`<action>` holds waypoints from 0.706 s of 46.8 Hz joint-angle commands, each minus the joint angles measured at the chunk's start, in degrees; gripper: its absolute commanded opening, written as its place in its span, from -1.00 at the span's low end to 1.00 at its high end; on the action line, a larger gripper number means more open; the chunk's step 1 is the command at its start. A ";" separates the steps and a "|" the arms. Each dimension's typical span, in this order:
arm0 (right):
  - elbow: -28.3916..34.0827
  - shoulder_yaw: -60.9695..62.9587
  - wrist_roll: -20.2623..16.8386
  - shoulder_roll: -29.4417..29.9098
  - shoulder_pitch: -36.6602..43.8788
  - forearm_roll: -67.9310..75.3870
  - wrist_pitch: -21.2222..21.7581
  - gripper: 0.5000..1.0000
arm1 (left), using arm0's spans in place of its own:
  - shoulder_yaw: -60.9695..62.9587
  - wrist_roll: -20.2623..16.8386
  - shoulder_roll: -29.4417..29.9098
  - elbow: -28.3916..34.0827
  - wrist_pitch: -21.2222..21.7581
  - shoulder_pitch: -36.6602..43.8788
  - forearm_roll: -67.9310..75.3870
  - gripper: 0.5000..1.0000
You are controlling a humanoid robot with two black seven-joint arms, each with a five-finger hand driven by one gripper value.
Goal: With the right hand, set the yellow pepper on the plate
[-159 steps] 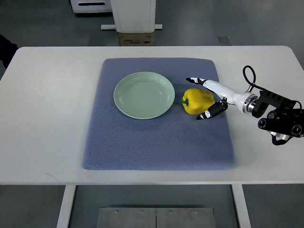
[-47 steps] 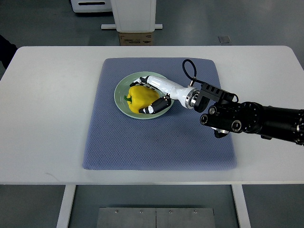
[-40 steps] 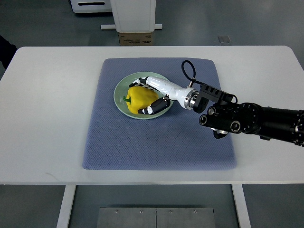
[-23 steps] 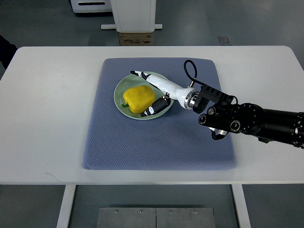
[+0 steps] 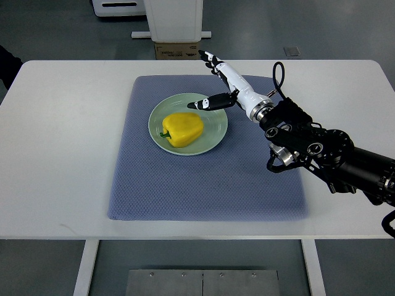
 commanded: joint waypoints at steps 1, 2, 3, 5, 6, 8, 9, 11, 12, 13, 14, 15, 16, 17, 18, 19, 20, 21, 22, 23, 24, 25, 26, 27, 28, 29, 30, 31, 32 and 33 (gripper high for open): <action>-0.34 4.15 -0.04 0.09 -1.49 -0.01 0.01 1.00 | 0.00 0.01 0.00 0.00 0.01 0.00 -0.08 1.00; -0.25 4.59 -0.04 0.09 -1.84 0.08 0.01 1.00 | 0.00 0.01 0.00 0.00 0.01 0.00 0.01 1.00; -0.34 4.77 -0.04 0.00 -2.02 0.08 0.01 1.00 | 0.00 0.01 0.00 0.00 0.01 0.00 0.01 1.00; -0.34 4.95 -0.04 -0.09 -2.19 0.08 -0.08 1.00 | 0.00 0.01 0.00 0.00 0.01 0.00 0.01 1.00; -0.34 4.95 -0.04 -0.17 -2.20 0.08 -0.08 1.00 | 0.00 0.01 0.00 0.00 -0.08 0.00 -0.08 1.00; -0.43 4.95 0.05 -0.79 -2.28 0.08 -0.08 1.00 | 0.00 0.01 0.00 0.00 0.01 0.00 0.01 1.00; -0.43 5.03 0.05 -1.31 -2.37 0.08 -0.08 1.00 | 0.00 0.01 0.00 0.00 0.01 0.00 0.01 1.00; -0.43 5.21 0.05 -2.45 -2.54 0.17 -0.08 1.00 | 0.00 0.01 0.00 0.00 0.01 0.00 0.01 1.00; -0.43 5.30 0.05 -2.89 -2.72 0.25 -0.08 1.00 | 0.00 0.01 0.00 0.00 0.01 0.00 0.01 1.00; -0.34 5.65 0.05 -3.33 -2.98 0.43 0.01 1.00 | 0.00 0.01 0.00 0.00 0.01 0.00 0.01 1.00; -0.25 6.17 0.14 -3.69 -3.33 0.87 0.01 1.00 | 0.00 0.01 0.00 0.00 0.01 0.00 0.01 1.00; -0.16 7.05 0.14 -4.04 -3.69 1.57 0.10 1.00 | 0.00 0.01 0.00 0.00 0.01 0.00 0.01 1.00; -0.07 8.01 0.14 -4.22 -4.12 2.27 0.36 1.00 | 0.00 0.01 0.00 0.00 0.01 0.00 0.01 1.00; -0.07 9.15 0.05 -4.39 -4.65 3.41 0.71 1.00 | 0.00 0.01 0.00 0.00 0.01 0.00 0.01 1.00; -0.07 10.12 0.05 -4.48 -5.27 4.55 0.89 1.00 | 0.00 0.01 0.00 0.00 0.01 0.00 0.01 1.00; 0.01 11.18 0.05 -4.48 -5.88 5.78 1.15 1.00 | 0.00 0.01 0.00 0.00 0.01 0.00 0.01 1.00; -0.07 12.06 -0.04 -4.57 -6.41 7.01 1.24 1.00 | 0.00 0.01 0.00 0.00 -0.08 0.00 0.01 1.00; 0.01 12.76 -0.04 -4.57 -6.85 8.24 1.33 1.00 | 0.00 0.01 0.00 0.00 0.01 0.00 0.01 1.00; -0.07 13.55 -0.04 -4.66 -7.03 9.30 1.68 1.00 | 0.00 0.01 0.00 0.00 0.01 0.00 0.01 1.00; -0.07 14.08 -0.04 -4.74 -7.29 10.18 2.03 1.00 | 0.00 0.01 0.00 0.00 0.01 0.00 0.01 1.00; -0.16 14.61 -0.04 -4.83 -7.38 11.06 2.56 1.00 | 0.00 0.01 0.00 0.00 0.01 0.00 0.01 1.00; -0.25 15.14 -0.04 -4.92 -7.55 11.94 3.00 1.00 | 0.00 0.01 0.00 0.00 0.01 0.00 0.01 1.00; -0.25 15.66 -0.04 -5.01 -7.82 12.73 3.44 1.00 | 0.00 0.01 0.00 0.00 0.01 0.00 -0.08 1.00; -0.34 16.28 -0.04 -5.10 -8.08 13.52 3.87 1.00 | 0.00 0.01 0.00 0.00 0.01 0.00 0.01 1.00; -0.34 16.98 -0.12 -5.27 -8.26 14.31 4.23 1.00 | 0.00 0.01 0.00 0.00 0.01 0.00 0.01 1.00; -0.34 17.60 -0.21 -5.45 -8.52 15.01 4.67 1.00 | 0.00 0.01 0.00 0.00 0.01 0.00 0.01 1.00; -0.42 18.39 -0.21 -5.62 -8.78 15.72 5.11 1.00 | 0.00 0.01 0.00 0.00 0.01 0.00 0.01 1.00; -0.43 19.26 -0.30 -5.80 -9.05 16.42 5.46 1.00 | 0.00 0.01 0.00 0.00 0.01 0.00 0.01 1.00; -0.43 20.14 -0.30 -5.97 -9.31 17.30 5.90 1.00 | 0.00 0.01 0.00 0.00 -0.08 0.00 0.01 1.00; -0.43 21.20 -0.39 -6.15 -9.58 18.18 6.34 1.00 | 0.00 0.01 0.00 0.00 0.01 0.00 -0.08 1.00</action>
